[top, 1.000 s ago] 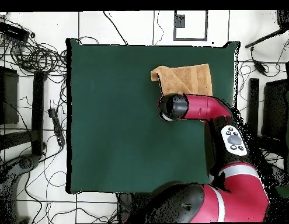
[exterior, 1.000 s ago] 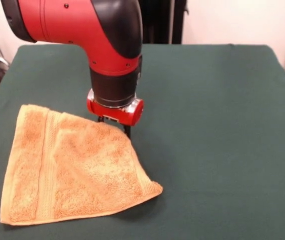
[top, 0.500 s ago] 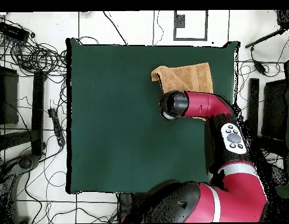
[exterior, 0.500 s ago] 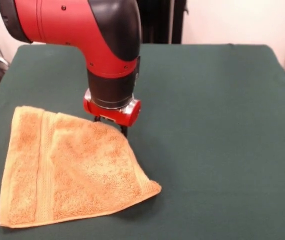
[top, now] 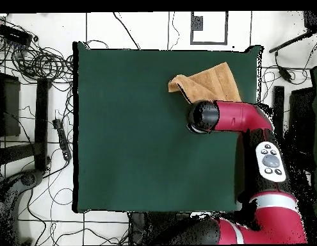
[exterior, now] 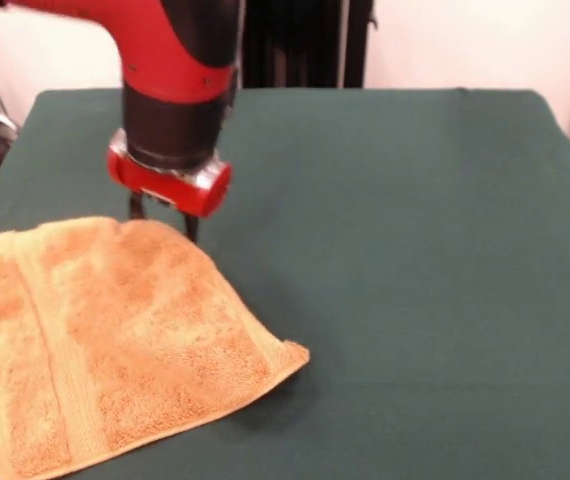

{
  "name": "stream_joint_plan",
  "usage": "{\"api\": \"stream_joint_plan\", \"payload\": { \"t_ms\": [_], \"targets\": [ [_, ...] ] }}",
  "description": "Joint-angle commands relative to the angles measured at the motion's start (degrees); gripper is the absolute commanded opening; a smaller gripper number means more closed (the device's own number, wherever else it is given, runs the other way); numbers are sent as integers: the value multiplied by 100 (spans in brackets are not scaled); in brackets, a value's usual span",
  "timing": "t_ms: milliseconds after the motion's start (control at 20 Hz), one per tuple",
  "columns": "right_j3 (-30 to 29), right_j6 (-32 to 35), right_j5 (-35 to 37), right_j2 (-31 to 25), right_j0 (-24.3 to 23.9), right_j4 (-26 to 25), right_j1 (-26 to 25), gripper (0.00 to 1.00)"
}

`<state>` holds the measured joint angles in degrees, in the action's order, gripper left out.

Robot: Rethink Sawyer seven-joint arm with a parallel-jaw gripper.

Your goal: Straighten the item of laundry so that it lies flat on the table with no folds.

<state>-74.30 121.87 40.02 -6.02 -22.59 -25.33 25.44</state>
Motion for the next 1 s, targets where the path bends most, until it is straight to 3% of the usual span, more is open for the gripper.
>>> {"api": "stream_joint_plan", "payload": {
  "t_ms": [50,450,600,1000],
  "targets": [
    [-359,21,31,383,356,-385,788,100],
    [-404,52,-269,367,275,-465,689,100],
    [-622,-50,-150,131,26,-156,579,100],
    [-587,-504,-65,-249,-373,-12,486,100]
  ]
}}
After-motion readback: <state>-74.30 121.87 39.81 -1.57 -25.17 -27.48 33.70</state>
